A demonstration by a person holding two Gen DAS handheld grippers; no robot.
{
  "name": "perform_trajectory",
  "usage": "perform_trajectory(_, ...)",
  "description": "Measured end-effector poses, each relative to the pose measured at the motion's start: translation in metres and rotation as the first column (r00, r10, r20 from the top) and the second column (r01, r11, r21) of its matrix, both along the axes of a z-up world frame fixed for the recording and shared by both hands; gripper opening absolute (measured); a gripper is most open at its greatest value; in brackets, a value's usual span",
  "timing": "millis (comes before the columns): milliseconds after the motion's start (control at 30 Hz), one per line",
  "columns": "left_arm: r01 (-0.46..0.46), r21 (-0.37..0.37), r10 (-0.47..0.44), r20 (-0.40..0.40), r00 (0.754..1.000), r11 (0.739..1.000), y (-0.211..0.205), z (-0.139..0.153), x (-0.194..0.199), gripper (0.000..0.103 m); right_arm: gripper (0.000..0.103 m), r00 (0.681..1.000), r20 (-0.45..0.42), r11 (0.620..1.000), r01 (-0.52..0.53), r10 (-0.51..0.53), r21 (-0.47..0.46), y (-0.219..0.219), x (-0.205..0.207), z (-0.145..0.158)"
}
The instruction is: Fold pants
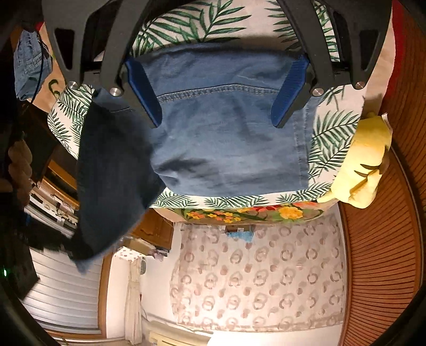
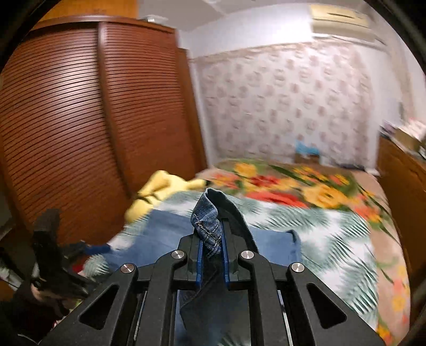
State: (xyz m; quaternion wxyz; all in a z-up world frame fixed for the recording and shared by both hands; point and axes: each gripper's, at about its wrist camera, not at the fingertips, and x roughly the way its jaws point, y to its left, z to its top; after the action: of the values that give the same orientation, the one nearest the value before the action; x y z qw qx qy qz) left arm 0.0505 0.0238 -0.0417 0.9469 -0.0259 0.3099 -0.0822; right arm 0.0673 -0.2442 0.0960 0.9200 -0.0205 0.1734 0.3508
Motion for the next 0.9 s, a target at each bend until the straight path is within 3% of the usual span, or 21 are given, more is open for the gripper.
perform_trajectory(233, -0.017, -0.009, 0.017, -0.002, 1.0, 1.0, 0.012, -0.003, -0.005, 0.085, 0.011, 0.989, -0.014, 0.989, -0.145, 0.144, -0.039, 0.057, 0.007, -0.004)
perform_trajectory(333, -0.028, -0.017, 0.028, -0.003, 1.0, 0.999, 0.018, -0.006, -0.006, 0.085, 0.011, 0.983, -0.056, 0.98, -0.179, 0.175, -0.085, 0.066, 0.034, -0.014)
perform_trajectory(433, -0.036, -0.016, 0.035, -0.007, 0.999, 0.999, 0.021, -0.008, -0.006, 0.085, 0.014, 0.986, -0.083, 0.982, -0.156, 0.147, -0.111, 0.071, 0.053, -0.024)
perform_trajectory(500, -0.039, -0.02, 0.039, -0.009, 0.999, 0.999, 0.023, -0.009, -0.007, 0.085, 0.027, 0.982, -0.115, 0.98, -0.163, 0.15, -0.113, 0.078, 0.064, -0.026)
perform_trajectory(533, -0.041, -0.02, 0.04, -0.01, 0.999, 0.999, 0.024, -0.009, -0.007, 0.085, 0.029, 0.978, -0.134, 0.977, -0.175, 0.159, -0.12, 0.078, 0.068, -0.025)
perform_trajectory(800, -0.045, -0.016, 0.045, -0.003, 0.999, 0.999, 0.028, -0.006, -0.004, 0.085, 0.037, 0.993, -0.109, 0.98, -0.059, 0.039, -0.191, 0.073, 0.07, -0.028)
perform_trajectory(900, -0.023, -0.012, 0.022, -0.015, 1.0, 1.0, 0.026, -0.011, 0.002, 0.085, 0.039, 0.99, -0.138, 0.978, -0.031, 0.003, -0.206, 0.073, 0.065, -0.038)
